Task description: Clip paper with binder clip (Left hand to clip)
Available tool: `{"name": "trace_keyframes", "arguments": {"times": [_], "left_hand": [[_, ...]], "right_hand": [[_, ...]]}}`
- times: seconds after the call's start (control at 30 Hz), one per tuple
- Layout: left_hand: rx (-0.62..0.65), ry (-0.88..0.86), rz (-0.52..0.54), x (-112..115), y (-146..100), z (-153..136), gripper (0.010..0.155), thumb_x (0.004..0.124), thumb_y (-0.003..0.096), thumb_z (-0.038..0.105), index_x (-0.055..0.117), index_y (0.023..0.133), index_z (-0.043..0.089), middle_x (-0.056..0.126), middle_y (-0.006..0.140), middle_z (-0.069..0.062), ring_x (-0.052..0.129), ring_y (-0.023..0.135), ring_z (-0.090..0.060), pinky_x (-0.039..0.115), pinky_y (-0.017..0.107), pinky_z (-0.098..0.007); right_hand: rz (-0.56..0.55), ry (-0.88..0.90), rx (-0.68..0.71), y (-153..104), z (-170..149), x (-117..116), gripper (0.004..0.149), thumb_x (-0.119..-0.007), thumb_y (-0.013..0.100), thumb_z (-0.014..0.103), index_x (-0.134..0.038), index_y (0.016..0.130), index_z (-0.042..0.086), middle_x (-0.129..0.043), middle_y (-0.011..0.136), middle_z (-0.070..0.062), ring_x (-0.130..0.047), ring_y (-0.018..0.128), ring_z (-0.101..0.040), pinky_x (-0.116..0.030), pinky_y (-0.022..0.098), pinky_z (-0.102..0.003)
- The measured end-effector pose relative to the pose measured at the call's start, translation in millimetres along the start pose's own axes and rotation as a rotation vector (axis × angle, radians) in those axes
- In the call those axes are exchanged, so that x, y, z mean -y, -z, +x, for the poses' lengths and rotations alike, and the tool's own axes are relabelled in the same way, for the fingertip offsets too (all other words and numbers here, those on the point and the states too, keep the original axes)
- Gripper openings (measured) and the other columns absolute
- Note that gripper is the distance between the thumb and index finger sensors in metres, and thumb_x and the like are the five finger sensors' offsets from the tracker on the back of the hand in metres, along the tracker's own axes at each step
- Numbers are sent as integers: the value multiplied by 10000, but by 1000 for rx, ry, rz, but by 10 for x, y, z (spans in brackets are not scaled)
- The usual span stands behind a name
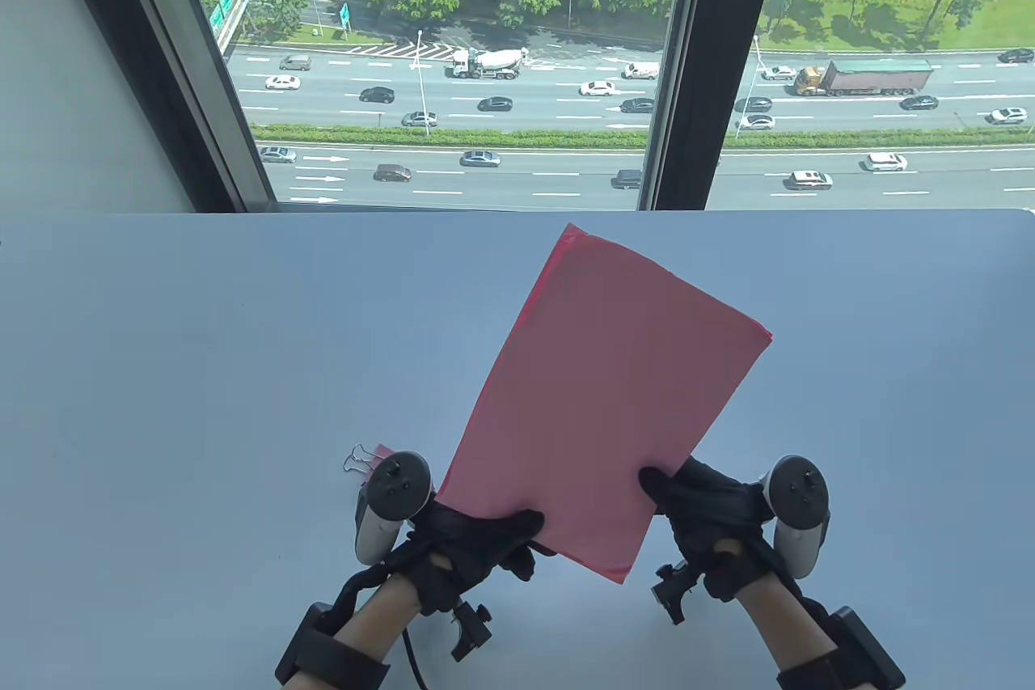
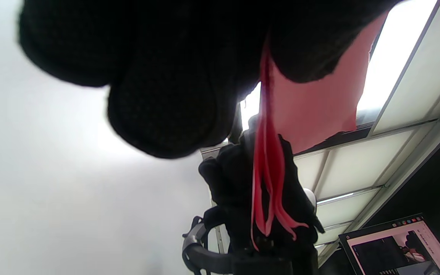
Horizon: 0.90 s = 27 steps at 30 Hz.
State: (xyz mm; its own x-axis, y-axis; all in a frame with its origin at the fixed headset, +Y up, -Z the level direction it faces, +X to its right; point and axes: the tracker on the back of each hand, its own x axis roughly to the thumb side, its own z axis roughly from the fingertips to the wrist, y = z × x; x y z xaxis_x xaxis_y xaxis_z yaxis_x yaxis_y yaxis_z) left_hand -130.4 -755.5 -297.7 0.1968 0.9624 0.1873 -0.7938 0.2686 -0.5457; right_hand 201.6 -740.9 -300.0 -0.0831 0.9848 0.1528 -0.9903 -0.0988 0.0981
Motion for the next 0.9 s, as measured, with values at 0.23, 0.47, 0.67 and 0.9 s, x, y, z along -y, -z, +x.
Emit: {"name": "trace_keyframes", "arguments": {"times": [0.23, 0.47, 0.67, 0.9], "left_hand": [[29, 189, 230, -495, -186, 168, 552, 843, 460, 442, 883, 916, 133, 1041, 724, -120, 1080, 379, -270, 860, 346, -486], [-111, 923, 595, -993, -460, 321, 512, 840, 451, 421, 896, 913, 205, 1027, 765, -71, 1037, 295, -175, 860, 336, -462], [-334, 939, 662, -1235, -563, 173, 558, 862, 452, 423, 858, 962, 196, 795, 1006, -144, 906, 640, -303, 714, 539, -575], [-599, 989, 617, -1333, -561, -32, 600, 861, 435, 544, 934, 866, 134, 897, 908, -146, 949, 555, -296, 748, 495, -564]], "right_hand": [[-40, -56, -21, 75, -8, 325, 413, -861, 410, 290, -930, 778, 113, -1075, 537, -37, -1082, 410, -279, -845, 392, -498], [61, -180, -131, 138, -125, 419, 413, -861, 412, 289, -941, 773, 106, -1075, 525, -45, -1077, 405, -289, -838, 392, -508], [153, -233, -197, 153, -187, 327, 415, -854, 415, 284, -940, 774, 93, -1072, 510, -51, -1074, 396, -294, -834, 391, -513], [228, -281, -250, 168, -239, 260, 415, -850, 421, 280, -938, 776, 84, -1067, 509, -55, -1072, 393, -298, -828, 394, -519]]}}
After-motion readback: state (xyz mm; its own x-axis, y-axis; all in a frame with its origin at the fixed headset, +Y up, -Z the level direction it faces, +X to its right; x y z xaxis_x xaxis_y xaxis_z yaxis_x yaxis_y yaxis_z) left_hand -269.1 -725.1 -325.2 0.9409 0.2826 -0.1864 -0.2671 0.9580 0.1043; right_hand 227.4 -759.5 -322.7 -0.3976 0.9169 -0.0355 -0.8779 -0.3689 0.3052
